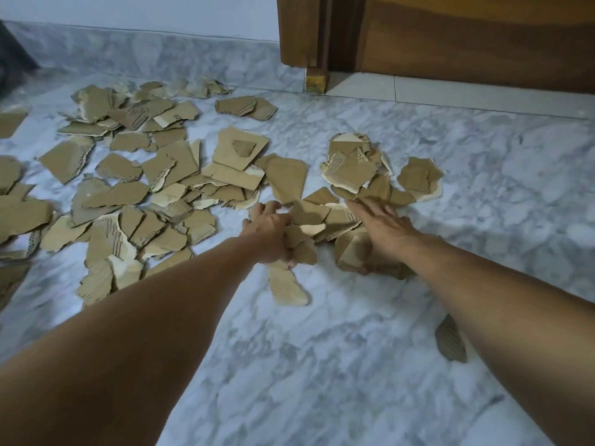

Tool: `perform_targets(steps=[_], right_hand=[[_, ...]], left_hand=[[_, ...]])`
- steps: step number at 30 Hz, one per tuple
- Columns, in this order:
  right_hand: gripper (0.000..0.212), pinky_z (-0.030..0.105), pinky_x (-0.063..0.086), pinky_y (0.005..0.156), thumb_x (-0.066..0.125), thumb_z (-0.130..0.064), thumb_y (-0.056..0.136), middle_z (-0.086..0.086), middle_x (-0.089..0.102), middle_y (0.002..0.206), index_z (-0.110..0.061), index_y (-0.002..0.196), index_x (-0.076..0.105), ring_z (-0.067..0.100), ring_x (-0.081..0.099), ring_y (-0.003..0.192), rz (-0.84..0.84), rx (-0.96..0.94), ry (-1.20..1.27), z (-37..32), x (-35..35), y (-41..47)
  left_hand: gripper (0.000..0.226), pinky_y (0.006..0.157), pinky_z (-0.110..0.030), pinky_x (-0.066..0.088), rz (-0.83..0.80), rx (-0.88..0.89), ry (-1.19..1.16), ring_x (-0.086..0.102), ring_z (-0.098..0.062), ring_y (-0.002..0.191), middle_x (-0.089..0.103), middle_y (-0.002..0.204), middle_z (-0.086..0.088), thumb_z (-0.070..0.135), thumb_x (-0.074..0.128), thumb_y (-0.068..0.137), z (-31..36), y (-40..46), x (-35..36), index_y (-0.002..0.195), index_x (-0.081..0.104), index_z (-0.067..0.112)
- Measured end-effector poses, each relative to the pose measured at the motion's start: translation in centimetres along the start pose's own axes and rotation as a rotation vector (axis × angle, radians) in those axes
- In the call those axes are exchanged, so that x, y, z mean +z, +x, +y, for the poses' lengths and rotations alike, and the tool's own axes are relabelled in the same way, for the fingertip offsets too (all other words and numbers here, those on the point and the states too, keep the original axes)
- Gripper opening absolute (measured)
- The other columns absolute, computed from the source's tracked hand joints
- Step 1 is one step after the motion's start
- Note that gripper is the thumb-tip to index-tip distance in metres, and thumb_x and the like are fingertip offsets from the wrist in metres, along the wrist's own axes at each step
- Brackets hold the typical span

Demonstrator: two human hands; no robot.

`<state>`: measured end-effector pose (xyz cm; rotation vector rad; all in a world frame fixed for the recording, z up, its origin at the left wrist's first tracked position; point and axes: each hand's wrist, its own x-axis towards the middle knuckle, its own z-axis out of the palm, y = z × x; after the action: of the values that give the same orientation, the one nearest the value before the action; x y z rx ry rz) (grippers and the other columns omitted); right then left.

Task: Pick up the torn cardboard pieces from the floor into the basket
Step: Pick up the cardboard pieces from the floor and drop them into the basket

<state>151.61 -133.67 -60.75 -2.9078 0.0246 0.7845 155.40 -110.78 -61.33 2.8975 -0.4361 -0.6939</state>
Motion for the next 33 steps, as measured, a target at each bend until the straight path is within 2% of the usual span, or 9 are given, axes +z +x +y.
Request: perform_targets(steps=[4,8,13,16,20,24,26,30,33], right_hand=[[0.147,0.057,0.024,0.113,0.094,-0.034,0.047,-0.011,-0.003,0.160,-0.048,0.147,-0.012,0.034,0.010,0.147,-0.004,-0.021,0.008,0.1,-0.3,0.9],[0.146,0.049,0.043,0.100,0.097,-0.037,0.037,0.003,0.024,0.151,-0.043,0.147,0.002,0.036,0.039,0.134,0.024,-0.101,-0.034,0.2,-0.6,1.4],[0.092,0.040,0.052,0.079,0.082,-0.022,0.064,0.011,0.061,0.115,-0.038,0.134,0.025,0.035,0.061,0.102,0.112,-0.124,0.089,0.1,-0.2,1.2],[0.069,0.035,0.047,0.068,0.079,-0.033,0.072,0.004,0.065,0.111,-0.037,0.125,0.035,0.032,0.063,0.096,0.167,-0.146,0.140,0.1,-0.1,1.0],[0.064,0.036,0.049,0.072,0.086,-0.033,0.068,-0.001,0.066,0.109,-0.033,0.114,0.042,0.027,0.062,0.096,0.114,-0.141,0.236,-0.1,-0.2,0.6],[0.066,0.040,0.049,0.095,0.084,-0.025,0.072,-0.008,0.061,0.122,-0.034,0.127,0.048,0.021,0.059,0.111,0.058,-0.141,0.390,-0.9,-0.1,0.1],[0.073,0.040,0.045,0.103,0.081,-0.025,0.076,-0.004,0.058,0.134,-0.040,0.137,0.045,0.020,0.056,0.121,0.055,-0.171,0.450,-1.5,0.2,0.0],[0.053,0.022,0.045,0.078,0.070,-0.018,0.087,-0.006,0.069,0.107,-0.040,0.133,0.056,0.016,0.058,0.089,0.084,-0.177,0.362,-3.2,0.0,-1.2],[0.049,0.027,0.050,0.085,0.065,-0.008,0.088,0.001,0.062,0.132,-0.036,0.128,0.062,0.022,0.061,0.111,0.137,-0.182,0.351,-5.5,-1.0,-2.3]], left_hand=[[0.092,0.098,-0.043,0.034,0.008,-0.005,0.038,0.029,-0.026,0.128,0.037,0.139,0.001,0.044,0.086,0.056,1.1,1.0,0.6,0.135,0.043,0.026],[0.091,0.090,-0.040,0.036,0.069,-0.025,-0.011,0.037,-0.024,0.117,0.048,0.124,0.002,0.038,0.089,0.051,1.5,1.5,1.3,0.129,0.043,0.026],[0.096,0.089,-0.041,0.043,0.100,-0.099,-0.145,0.048,-0.024,0.112,0.055,0.117,0.000,0.030,0.093,0.052,1.7,0.9,1.1,0.127,0.032,0.024],[0.097,0.085,-0.042,0.049,0.113,-0.132,-0.250,0.054,-0.024,0.106,0.059,0.115,0.001,0.033,0.094,0.047,1.3,-0.2,1.2,0.120,0.030,0.028],[0.104,0.059,-0.033,0.049,0.146,-0.184,-0.441,0.058,-0.026,0.093,0.057,0.120,0.003,0.027,0.092,0.054,0.2,-2.2,1.3,0.130,0.020,0.032],[0.093,0.072,-0.050,0.057,0.107,-0.209,-0.503,0.060,-0.029,0.101,0.057,0.115,0.003,0.023,0.087,0.062,-1.1,-3.8,0.8,0.133,0.028,0.034],[0.081,0.075,-0.047,0.057,0.102,-0.218,-0.499,0.058,-0.027,0.096,0.056,0.108,0.002,0.023,0.085,0.066,-1.9,-4.6,0.6,0.129,0.033,0.027],[0.076,0.077,-0.036,0.051,0.080,-0.246,-0.540,0.054,-0.023,0.096,0.054,0.104,0.001,0.020,0.084,0.070,-4.1,-6.8,0.0,0.127,0.036,0.024],[0.079,0.069,-0.027,0.044,0.096,-0.266,-0.622,0.051,-0.018,0.095,0.052,0.099,0.005,0.012,0.085,0.069,-6.2,-9.1,-1.6,0.131,0.037,0.022]])
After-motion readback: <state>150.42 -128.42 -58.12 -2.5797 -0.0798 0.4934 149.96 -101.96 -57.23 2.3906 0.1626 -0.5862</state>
